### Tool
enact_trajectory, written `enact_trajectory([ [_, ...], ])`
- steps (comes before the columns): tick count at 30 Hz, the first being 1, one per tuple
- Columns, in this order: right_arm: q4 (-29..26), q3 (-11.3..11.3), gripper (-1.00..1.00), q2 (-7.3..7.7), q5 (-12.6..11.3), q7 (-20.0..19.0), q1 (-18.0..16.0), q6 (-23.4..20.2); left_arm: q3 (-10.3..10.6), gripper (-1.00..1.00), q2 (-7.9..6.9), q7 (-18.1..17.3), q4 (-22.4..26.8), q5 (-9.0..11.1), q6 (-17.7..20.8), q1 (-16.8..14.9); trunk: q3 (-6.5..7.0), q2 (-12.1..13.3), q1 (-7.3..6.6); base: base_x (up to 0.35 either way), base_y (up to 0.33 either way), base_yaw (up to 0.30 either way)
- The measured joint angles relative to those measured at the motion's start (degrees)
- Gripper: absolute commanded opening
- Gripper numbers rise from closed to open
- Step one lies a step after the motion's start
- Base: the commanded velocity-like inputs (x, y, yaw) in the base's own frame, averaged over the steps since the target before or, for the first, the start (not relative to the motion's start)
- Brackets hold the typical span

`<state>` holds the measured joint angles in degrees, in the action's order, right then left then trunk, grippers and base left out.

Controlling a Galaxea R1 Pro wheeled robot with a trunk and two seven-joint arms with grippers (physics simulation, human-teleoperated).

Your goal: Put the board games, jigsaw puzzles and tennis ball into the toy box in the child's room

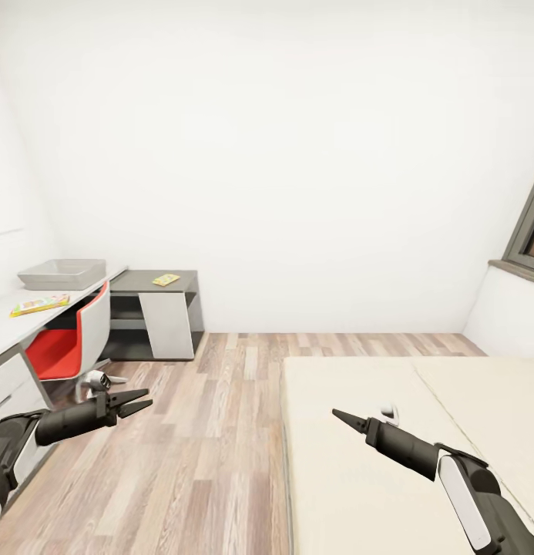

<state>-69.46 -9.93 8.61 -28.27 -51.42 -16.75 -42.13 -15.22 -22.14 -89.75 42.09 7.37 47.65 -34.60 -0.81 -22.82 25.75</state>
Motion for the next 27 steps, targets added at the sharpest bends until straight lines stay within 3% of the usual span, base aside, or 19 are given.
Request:
enact_trajectory([
  [27,0.0,0.0,1.0,0.08,-0.2,0.0,0.0,-0.1,0.0,1.0,0.0,0.0,0.0,0.0,0.0,0.0,0.0,0.0,0.0,0.0,-0.292,0.0],
])
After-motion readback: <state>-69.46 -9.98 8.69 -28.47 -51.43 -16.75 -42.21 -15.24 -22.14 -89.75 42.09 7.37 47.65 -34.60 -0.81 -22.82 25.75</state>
